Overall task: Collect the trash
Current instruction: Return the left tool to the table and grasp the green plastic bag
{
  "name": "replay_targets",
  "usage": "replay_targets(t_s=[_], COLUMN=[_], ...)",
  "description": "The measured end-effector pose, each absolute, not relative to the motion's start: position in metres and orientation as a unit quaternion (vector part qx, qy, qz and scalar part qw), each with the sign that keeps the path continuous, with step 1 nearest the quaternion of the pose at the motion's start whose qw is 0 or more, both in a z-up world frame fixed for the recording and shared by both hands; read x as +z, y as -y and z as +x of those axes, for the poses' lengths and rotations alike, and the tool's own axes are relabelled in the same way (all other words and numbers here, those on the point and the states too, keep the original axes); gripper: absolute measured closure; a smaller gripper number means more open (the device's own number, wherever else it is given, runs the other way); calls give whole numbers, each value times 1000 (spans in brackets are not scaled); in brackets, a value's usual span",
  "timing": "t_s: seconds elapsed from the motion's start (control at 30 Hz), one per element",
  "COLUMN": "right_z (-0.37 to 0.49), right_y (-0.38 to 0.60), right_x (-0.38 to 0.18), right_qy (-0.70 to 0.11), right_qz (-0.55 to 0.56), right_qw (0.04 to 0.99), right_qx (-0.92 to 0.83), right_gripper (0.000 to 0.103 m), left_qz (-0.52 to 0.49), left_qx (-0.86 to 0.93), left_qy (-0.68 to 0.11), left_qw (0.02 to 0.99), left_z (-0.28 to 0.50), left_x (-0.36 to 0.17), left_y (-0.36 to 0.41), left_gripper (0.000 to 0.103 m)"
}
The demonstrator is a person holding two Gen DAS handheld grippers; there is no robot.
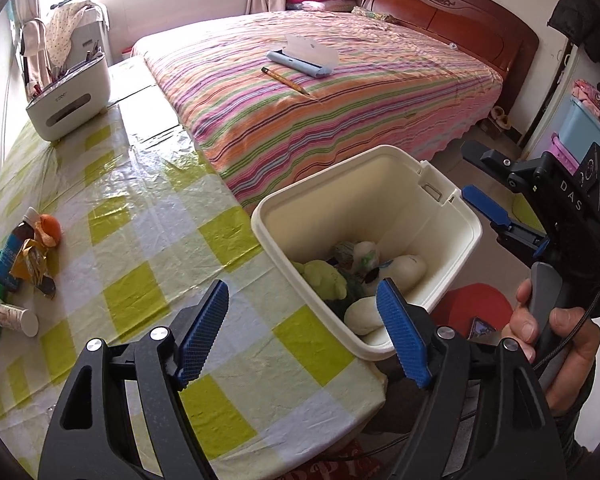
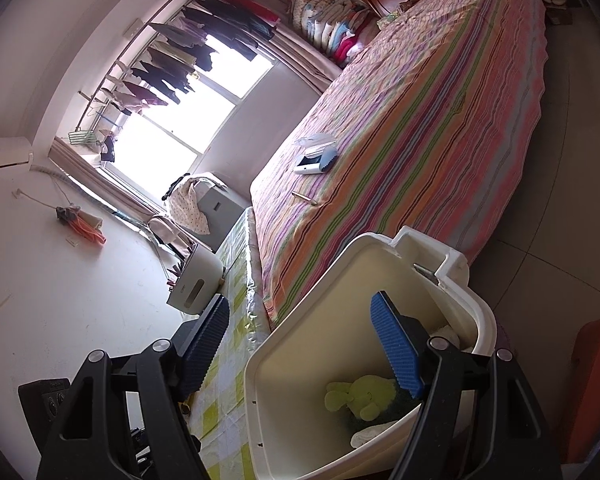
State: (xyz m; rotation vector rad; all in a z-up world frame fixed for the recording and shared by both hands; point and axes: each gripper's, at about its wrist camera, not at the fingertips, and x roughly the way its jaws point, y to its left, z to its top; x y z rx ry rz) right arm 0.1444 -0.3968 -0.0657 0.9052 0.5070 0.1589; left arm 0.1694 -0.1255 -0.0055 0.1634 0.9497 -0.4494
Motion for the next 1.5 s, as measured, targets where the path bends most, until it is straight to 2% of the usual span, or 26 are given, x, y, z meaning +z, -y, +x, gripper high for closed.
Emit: replay_targets(t_s=[0.73, 1.27, 1.5], right_z=[177, 197, 197], right_y=[321, 224, 169], right_x=[-49, -33, -25], right_qy=[-282, -316, -329], right_qz=[367, 305, 261], right_qw=[879, 880, 881], right_qx=[113, 182, 219], right_gripper=[32, 32, 32], left_qz=[-3, -120, -190], left_qx=[-104, 33, 76], left_qy=[-448, -438, -455], left_qw=[888, 890, 867], left_z=[184, 217, 232], left_x=[1, 23, 11], left_y=[-40, -204, -269], left_gripper=[27, 27, 27])
